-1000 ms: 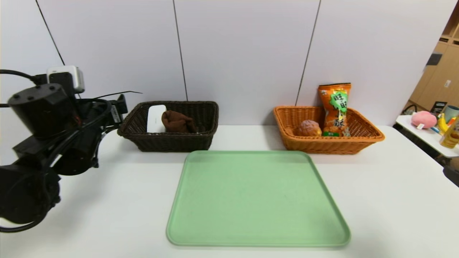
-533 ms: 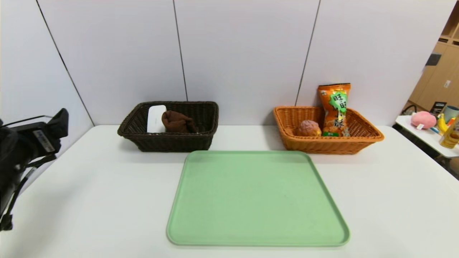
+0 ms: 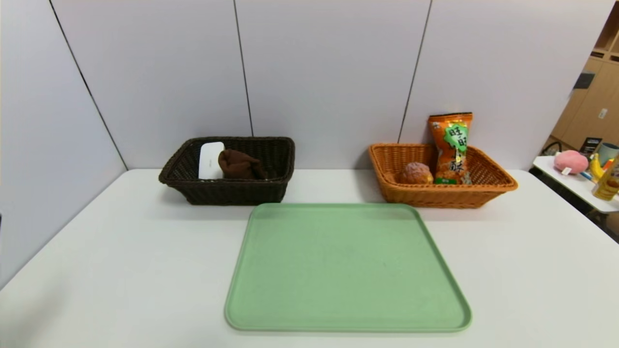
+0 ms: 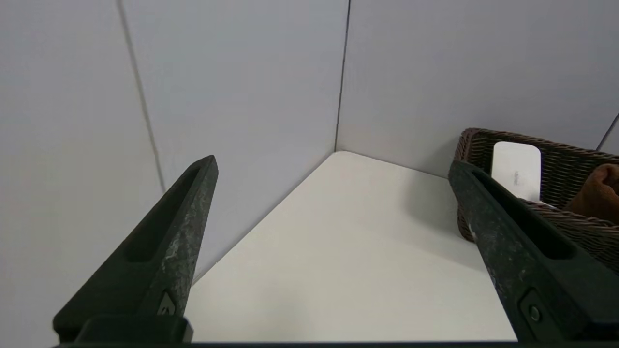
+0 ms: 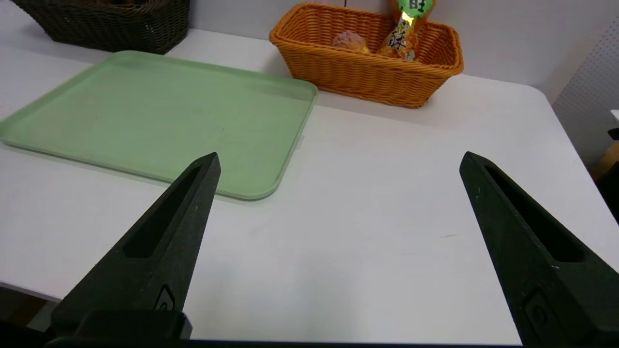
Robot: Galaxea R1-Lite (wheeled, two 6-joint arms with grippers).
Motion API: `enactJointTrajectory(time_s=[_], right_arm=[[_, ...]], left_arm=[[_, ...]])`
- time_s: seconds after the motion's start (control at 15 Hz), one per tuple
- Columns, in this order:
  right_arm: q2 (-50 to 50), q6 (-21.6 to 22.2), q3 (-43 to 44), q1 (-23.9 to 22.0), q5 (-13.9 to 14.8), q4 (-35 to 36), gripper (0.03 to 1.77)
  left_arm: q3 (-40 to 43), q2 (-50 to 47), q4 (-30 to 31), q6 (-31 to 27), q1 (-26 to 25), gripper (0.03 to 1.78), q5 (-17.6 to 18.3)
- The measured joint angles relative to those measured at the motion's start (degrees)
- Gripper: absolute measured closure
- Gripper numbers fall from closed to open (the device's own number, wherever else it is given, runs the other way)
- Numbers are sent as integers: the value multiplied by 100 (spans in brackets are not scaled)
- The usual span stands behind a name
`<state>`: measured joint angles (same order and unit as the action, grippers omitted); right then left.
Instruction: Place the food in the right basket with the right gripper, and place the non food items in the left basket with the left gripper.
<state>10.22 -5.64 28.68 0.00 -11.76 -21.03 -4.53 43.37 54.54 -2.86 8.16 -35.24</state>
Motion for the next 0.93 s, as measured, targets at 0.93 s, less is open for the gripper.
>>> enactJointTrajectory(time_s=[0.93], right_arm=[[-612,-9,-212,7,-94,-363,9]], left_arm=[[-762,-2888,-4660,655,-802,12,-76]])
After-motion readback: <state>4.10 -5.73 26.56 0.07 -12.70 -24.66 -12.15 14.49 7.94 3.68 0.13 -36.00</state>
